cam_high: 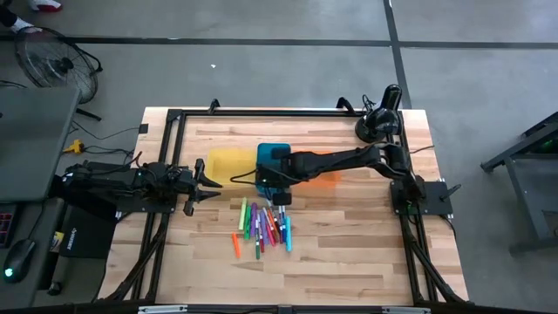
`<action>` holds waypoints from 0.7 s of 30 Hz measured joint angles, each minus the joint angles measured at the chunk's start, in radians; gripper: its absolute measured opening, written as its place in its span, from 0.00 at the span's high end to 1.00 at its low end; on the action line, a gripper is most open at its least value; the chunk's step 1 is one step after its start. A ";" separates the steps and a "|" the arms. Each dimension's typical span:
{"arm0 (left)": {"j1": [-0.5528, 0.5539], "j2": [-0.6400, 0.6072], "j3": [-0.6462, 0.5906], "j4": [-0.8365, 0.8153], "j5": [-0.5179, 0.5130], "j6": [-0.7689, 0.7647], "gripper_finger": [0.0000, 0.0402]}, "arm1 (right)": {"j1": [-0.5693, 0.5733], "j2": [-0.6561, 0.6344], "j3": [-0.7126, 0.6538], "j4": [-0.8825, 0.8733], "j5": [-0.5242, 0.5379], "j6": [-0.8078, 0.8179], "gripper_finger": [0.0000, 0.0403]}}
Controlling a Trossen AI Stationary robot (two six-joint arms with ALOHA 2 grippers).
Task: Pick & Place Markers
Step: Put the yellow pen into the blue bin, then put the light blue highlighter pen into the orange bin
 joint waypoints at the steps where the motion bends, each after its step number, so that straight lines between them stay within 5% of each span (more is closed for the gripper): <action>1: 0.000 0.000 0.000 0.000 0.000 0.000 0.74 | -0.001 0.004 0.000 0.006 -0.004 -0.002 0.93; 21: 0.000 0.000 0.000 0.000 -0.006 0.000 0.74 | -0.018 0.055 -0.002 0.050 -0.006 -0.022 0.81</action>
